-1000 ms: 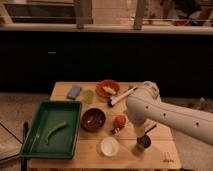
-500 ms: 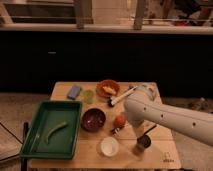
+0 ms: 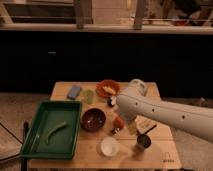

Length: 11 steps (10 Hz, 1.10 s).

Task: Place apple in plastic cup

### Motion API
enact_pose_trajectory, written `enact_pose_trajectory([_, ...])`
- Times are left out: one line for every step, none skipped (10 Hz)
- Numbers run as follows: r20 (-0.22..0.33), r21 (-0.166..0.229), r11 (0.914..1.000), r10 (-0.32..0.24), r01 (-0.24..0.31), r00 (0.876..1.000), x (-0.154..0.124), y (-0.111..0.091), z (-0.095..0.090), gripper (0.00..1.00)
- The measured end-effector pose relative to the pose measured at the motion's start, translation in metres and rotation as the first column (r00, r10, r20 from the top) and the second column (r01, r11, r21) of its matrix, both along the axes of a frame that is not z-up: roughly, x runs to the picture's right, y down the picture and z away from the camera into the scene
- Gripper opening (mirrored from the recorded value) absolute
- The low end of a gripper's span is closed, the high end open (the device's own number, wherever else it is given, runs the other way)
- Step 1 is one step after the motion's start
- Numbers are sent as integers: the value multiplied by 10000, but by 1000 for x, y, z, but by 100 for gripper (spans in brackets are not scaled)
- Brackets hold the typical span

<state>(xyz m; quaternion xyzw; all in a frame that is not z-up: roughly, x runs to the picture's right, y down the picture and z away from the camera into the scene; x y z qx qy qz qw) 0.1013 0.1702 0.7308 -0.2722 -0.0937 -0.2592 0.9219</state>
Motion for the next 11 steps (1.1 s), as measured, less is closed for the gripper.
enact_pose_trajectory([143, -28, 9999, 143, -143, 9998, -2, -1, 5, 80])
enact_pose_trajectory([247, -77, 9995, 324, -322, 9992, -2, -1, 9, 80])
enact_pose_trajectory([370, -137, 9984, 550, -545, 9978, -2, -3, 14, 80])
enact_pose_trajectory([463, -215, 9961, 859, -850, 9952, -3, -4, 22, 80])
enact_pose_trajectory([527, -288, 9939, 1078, -1064, 9928, -4, -4, 27, 80])
enact_pose_trajectory([623, -440, 9889, 1443, -1417, 9876, -3, -5, 35, 80])
enact_pose_trajectory([665, -562, 9837, 1745, -1710, 9824, -1, -5, 42, 80])
enact_pose_trajectory([718, -680, 9789, 1975, -1928, 9777, 0, -5, 46, 80])
enact_pose_trajectory([806, -838, 9720, 2260, -2194, 9708, 0, -5, 52, 80])
enact_pose_trajectory([902, -1040, 9625, 2599, -2504, 9614, 2, -5, 59, 80])
enact_pose_trajectory([953, -1269, 9527, 2889, -2762, 9526, 4, -4, 65, 80])
